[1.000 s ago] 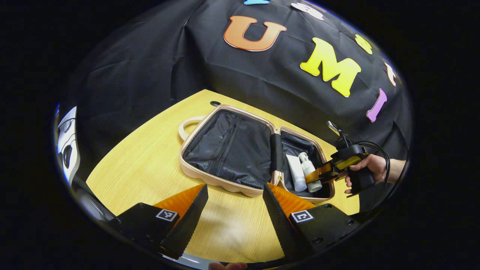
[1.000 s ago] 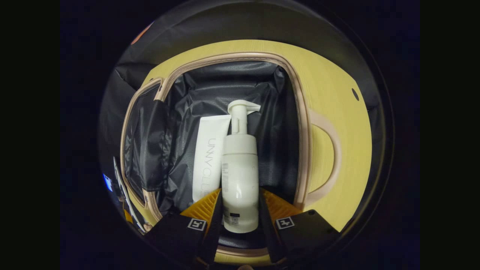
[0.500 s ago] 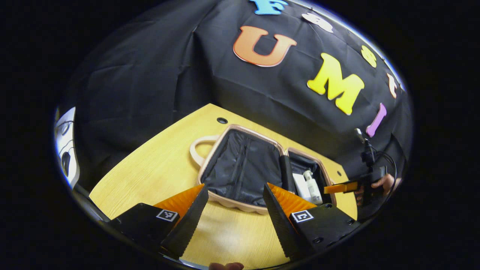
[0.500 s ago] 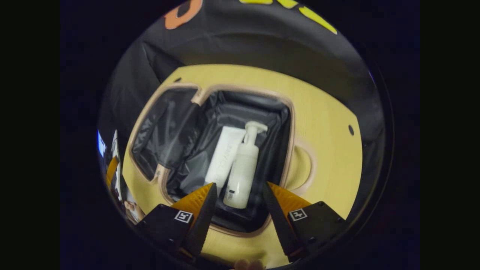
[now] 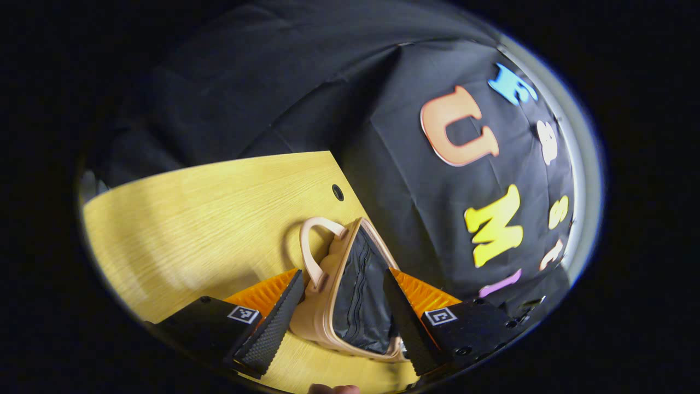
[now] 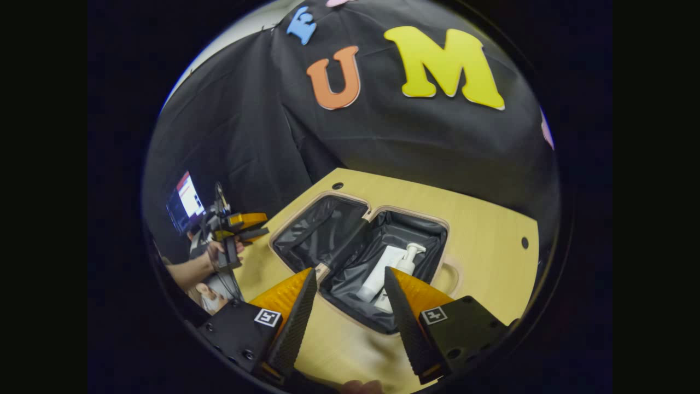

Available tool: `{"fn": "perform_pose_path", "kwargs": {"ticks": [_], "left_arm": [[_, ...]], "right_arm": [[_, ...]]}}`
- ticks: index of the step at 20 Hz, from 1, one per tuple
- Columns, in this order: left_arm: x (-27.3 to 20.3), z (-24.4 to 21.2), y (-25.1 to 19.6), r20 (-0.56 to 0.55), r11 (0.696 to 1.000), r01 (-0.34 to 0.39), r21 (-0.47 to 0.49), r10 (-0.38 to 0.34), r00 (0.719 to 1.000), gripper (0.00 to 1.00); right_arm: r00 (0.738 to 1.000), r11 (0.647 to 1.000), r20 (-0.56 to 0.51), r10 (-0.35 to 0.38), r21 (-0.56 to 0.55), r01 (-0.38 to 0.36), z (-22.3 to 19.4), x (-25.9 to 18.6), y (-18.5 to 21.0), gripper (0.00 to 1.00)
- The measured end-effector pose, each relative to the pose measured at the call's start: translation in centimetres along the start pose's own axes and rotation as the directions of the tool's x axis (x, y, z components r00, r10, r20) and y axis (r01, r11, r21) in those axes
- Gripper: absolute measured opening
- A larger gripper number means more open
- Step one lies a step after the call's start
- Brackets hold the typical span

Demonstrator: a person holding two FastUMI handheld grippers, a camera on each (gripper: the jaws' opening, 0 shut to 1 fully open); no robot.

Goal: First open the suitcase, pack the skin care products into it, and then close the suitcase.

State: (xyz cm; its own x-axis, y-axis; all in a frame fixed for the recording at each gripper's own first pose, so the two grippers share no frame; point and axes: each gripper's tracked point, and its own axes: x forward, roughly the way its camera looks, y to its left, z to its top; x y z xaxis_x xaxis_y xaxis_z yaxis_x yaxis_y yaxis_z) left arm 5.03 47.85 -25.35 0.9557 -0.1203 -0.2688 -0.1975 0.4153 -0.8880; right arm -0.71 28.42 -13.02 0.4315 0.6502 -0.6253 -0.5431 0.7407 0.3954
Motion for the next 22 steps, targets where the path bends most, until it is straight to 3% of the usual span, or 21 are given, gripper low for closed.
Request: {"fn": "perform_pose_path", "kwargs": {"ticks": [2, 9, 15, 16, 17, 18, 20, 22], "left_arm": [[1.6, 0.8, 1.0, 0.015, 0.997, 0.033, -0.075, -0.032, 0.999, 0.94], [6.8, 0.8, 2.7, -0.017, 0.981, 0.055, -0.187, -0.059, 0.998, 0.9], [9.2, 1.7, 2.2, 0.007, 0.944, 0.089, -0.317, -0.092, 0.996, 0.73], [9.4, 1.4, 2.2, -0.002, 0.94, 0.087, -0.329, -0.093, 0.996, 0.82], [9.5, 1.2, 2.1, -0.011, 0.936, 0.087, -0.34, -0.097, 0.995, 0.8], [9.3, 1.3, 1.9, -0.014, 0.935, 0.083, -0.346, -0.094, 0.995, 0.61], [9.3, 1.1, 1.3, -0.033, 0.943, 0.079, -0.324, -0.095, 0.995, 0.49], [8.8, 1.7, -1.0, -0.032, 0.952, 0.111, -0.284, -0.125, 0.992, 0.45]], "right_arm": [[1.0, 0.999, 0.011, -0.01, 0.034, 0.009, 0.1, -0.8, -0.8, 0.75], [0.999, 0.997, 0.036, -0.041, 0.07, 0.039, 0.7, -2.7, -0.8, 0.78], [0.997, 0.997, 0.031, -0.074, -0.016, 0.074, -0.3, -3.6, -0.1, 0.78], [0.996, 0.996, 0.033, -0.082, -0.03, 0.083, -0.5, -3.8, -0.1, 0.78], [0.996, 0.995, 0.037, -0.085, -0.04, 0.087, -0.6, -3.8, 0.0, 0.78], [0.995, 0.995, 0.043, -0.087, -0.047, 0.089, -0.7, -4.0, 0.2, 0.78], [0.995, 0.994, 0.058, -0.085, -0.057, 0.089, -0.6, -4.5, 0.5, 0.78], [0.994, 0.995, 0.077, -0.083, -0.046, 0.087, -0.5, -4.9, 0.3, 0.78]]}}
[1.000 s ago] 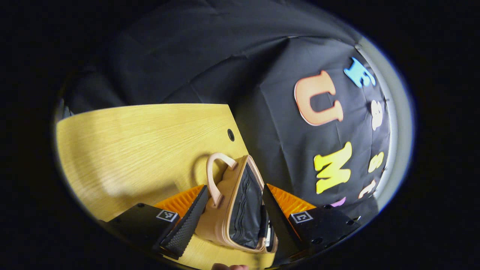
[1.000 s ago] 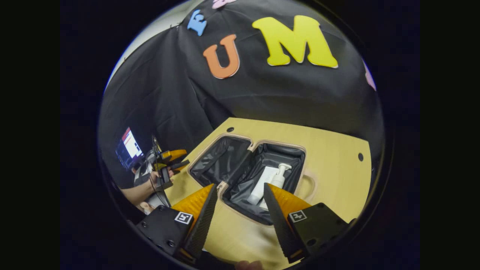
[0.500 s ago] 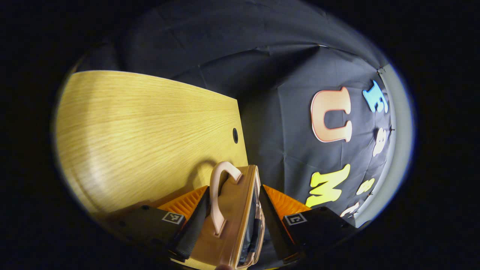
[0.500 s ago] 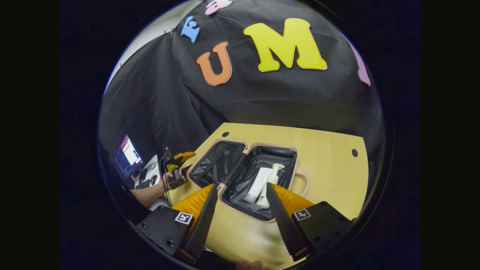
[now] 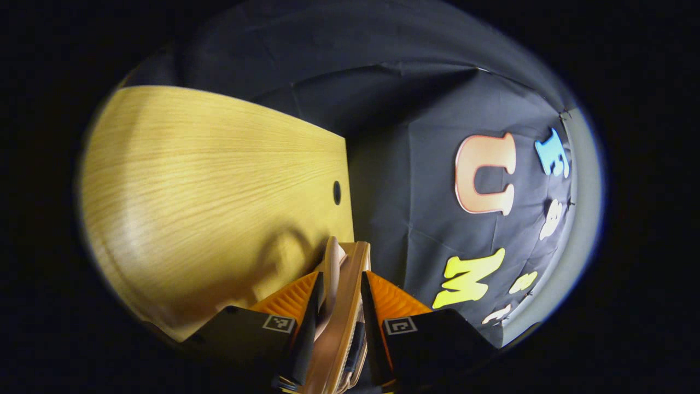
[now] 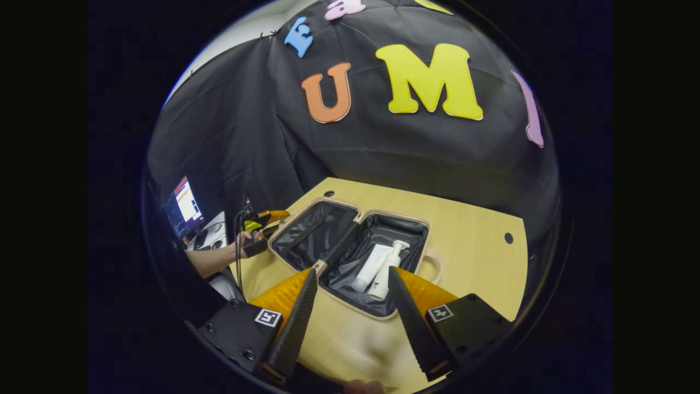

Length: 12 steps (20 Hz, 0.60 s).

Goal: First open the suitcase, pack the skin care products into it, and then close the suitcase.

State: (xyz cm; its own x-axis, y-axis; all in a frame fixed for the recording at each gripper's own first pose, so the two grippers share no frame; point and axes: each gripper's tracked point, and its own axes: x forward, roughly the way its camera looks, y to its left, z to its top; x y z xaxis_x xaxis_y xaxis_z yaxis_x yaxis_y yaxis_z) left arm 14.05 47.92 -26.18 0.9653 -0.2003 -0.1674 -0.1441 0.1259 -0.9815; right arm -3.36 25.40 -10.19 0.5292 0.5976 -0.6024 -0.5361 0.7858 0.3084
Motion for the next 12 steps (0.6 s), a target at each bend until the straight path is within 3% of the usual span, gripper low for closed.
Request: {"fn": "perform_pose_path", "kwargs": {"ticks": [2, 3, 4, 5, 6, 9, 12], "left_arm": [[0.0, 0.5, -4.1, 0.012, 0.998, 0.062, 0.009, -0.062, 0.998, 0.42], [0.0, 0.4, -6.1, 0.015, 0.996, 0.091, 0.021, -0.091, 0.996, 0.27], [0.1, -0.1, -8.0, 0.013, 0.993, 0.104, 0.045, -0.105, 0.994, 0.37], [0.2, -0.9, -9.6, -0.001, 0.991, 0.113, 0.077, -0.113, 0.994, 0.21], [0.1, -1.7, -11.1, -0.009, 0.987, 0.11, 0.121, -0.109, 0.994, 0.29], [0.5, -4.3, -15.5, -0.022, 0.962, 0.099, 0.256, -0.097, 0.995, 0.24], [0.2, -8.4, -19.2, -0.032, 0.934, 0.097, 0.345, -0.092, 0.995, 0.24]], "right_arm": [[1.0, 0.998, 0.026, 0.009, 0.055, -0.01, 0.5, -0.6, -0.3, 0.79], [0.999, 0.996, 0.045, 0.013, 0.083, -0.017, 0.8, -1.1, -0.5, 0.78], [0.998, 0.995, 0.066, 0.015, 0.101, -0.022, 1.3, -1.5, -0.8, 0.78], [0.996, 0.993, 0.089, 0.013, 0.114, -0.023, 1.7, -1.9, -1.2, 0.78], [0.993, 0.992, 0.114, 0.013, 0.121, -0.027, 2.4, -2.6, -1.7, 0.78], [0.982, 0.991, 0.19, -0.004, 0.13, -0.021, 3.8, -5.0, -3.2, 0.78], [0.968, 0.994, 0.242, -0.058, 0.102, 0.034, 4.2, -7.3, -5.3, 0.78]]}}
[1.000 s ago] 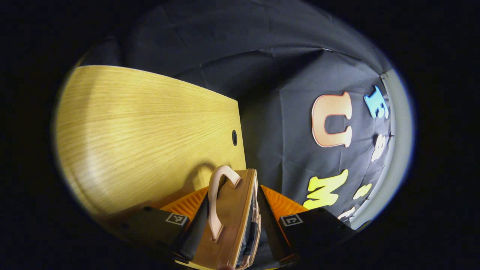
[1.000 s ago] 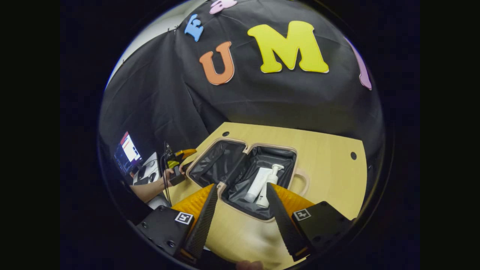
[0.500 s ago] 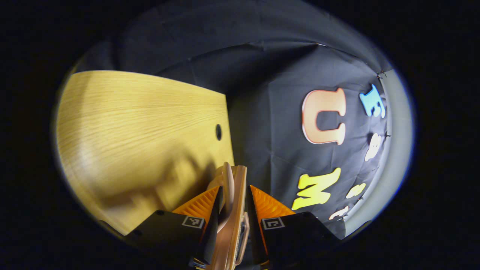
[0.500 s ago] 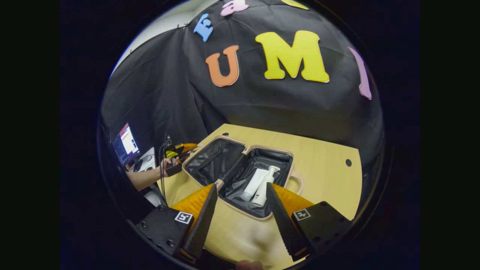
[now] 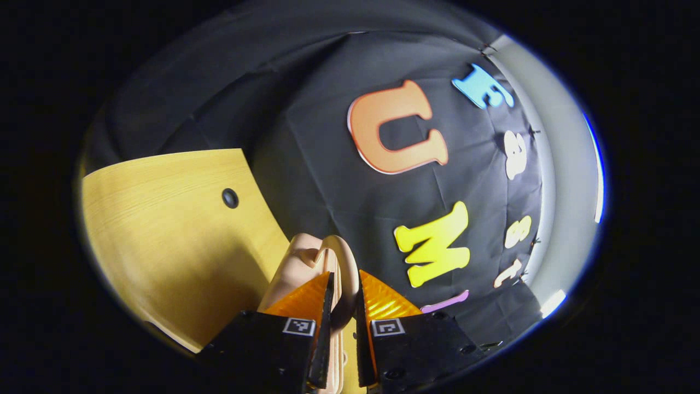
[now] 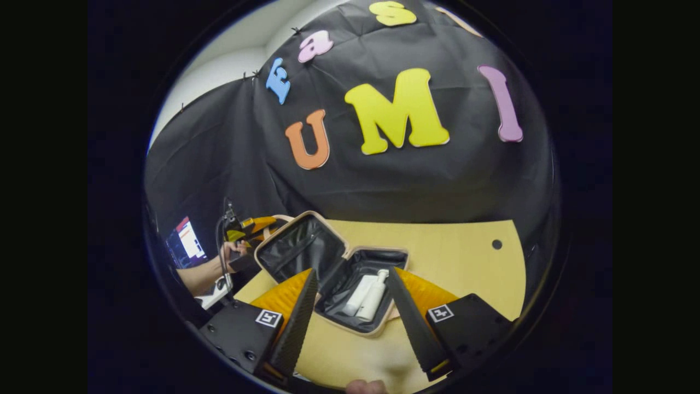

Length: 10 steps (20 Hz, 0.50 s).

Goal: First open the suitcase, pack the skin care products into it, and then close the suitcase.

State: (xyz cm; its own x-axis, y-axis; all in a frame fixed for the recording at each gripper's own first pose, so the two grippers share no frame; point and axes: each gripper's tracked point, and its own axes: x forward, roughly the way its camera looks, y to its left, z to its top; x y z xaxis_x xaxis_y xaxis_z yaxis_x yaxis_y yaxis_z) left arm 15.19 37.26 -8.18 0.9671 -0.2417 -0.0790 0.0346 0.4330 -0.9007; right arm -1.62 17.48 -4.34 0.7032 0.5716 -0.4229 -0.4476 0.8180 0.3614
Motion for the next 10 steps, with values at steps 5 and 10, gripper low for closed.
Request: {"fn": "perform_pose_path", "kwargs": {"ticks": [5, 10], "left_arm": [[0.9, -7.5, -7.9, -0.039, 0.975, -0.005, 0.221, 0.014, 0.999, 0.22], [3.6, -18.9, -13.1, -0.14, 0.896, 0.025, 0.442, 0.041, 0.989, 0.2]], "right_arm": [[0.991, 0.996, 0.117, -0.072, 0.052, 0.067, 1.6, -2.9, -3.0, 0.78], [0.985, 0.989, 0.118, -0.124, 0.1, 0.112, 1.1, -6.0, -7.5, 0.78]]}}
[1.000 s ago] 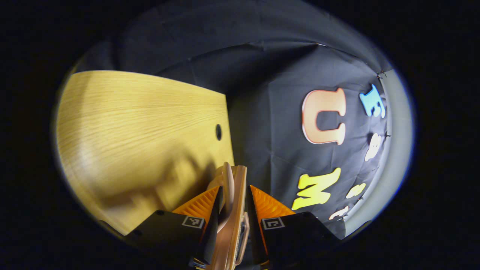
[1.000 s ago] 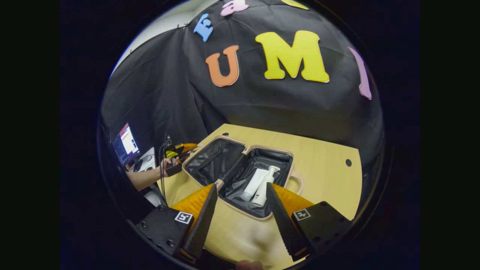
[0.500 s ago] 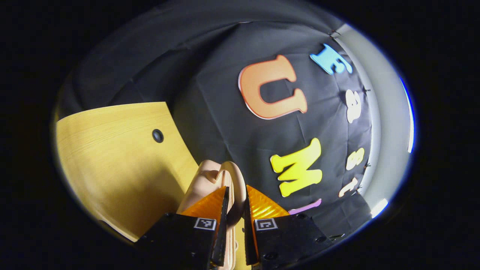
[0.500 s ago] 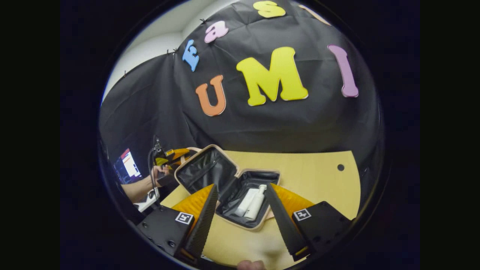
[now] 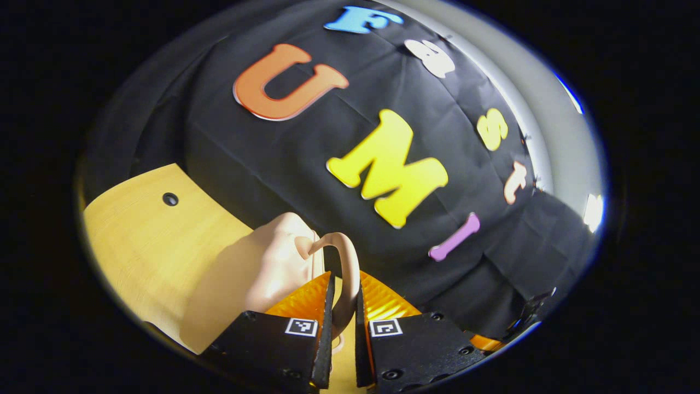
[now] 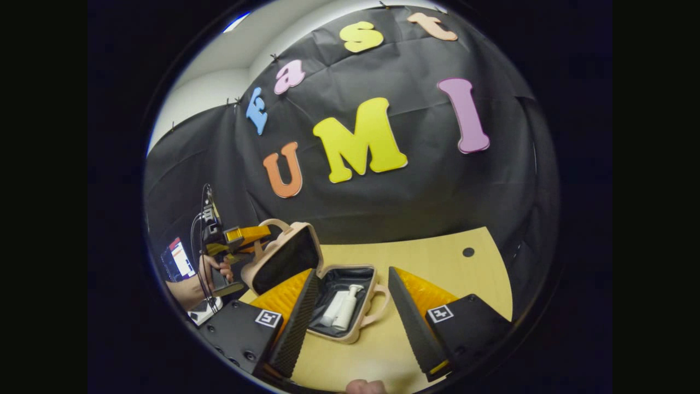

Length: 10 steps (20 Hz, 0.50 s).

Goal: First open the suitcase, pack the skin care products into it, and then close the suitcase.

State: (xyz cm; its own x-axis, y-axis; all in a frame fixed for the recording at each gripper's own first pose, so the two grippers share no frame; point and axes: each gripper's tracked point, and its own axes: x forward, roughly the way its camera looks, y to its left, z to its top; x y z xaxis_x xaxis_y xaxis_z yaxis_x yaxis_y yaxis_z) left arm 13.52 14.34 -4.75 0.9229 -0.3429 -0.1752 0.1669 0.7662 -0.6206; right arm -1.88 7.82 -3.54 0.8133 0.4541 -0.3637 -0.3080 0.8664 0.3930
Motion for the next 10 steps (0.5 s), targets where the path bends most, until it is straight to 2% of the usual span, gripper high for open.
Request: {"fn": "perform_pose_path", "kwargs": {"ticks": [4, 8, 10], "left_arm": [[3.2, -6.5, -2.9, -0.04, 0.98, -0.08, 0.18, 0.088, 0.995, 0.2], [5.7, -13.9, -3.5, -0.139, 0.953, -0.088, 0.289, 0.132, 0.981, 0.2], [7.7, -16.6, -3.2, -0.172, 0.928, -0.1, 0.358, 0.171, 0.97, 0.2]], "right_arm": [[0.998, 0.998, 0.012, -0.068, 0.001, 0.068, 0.7, -2.7, -4.2, 0.78], [0.988, 0.988, 0.012, -0.152, -0.006, 0.152, 0.6, -5.8, -8.3, 0.78], [0.983, 0.983, 0.0, -0.184, 0.009, 0.184, 0.0, -7.1, -9.9, 0.78]]}}
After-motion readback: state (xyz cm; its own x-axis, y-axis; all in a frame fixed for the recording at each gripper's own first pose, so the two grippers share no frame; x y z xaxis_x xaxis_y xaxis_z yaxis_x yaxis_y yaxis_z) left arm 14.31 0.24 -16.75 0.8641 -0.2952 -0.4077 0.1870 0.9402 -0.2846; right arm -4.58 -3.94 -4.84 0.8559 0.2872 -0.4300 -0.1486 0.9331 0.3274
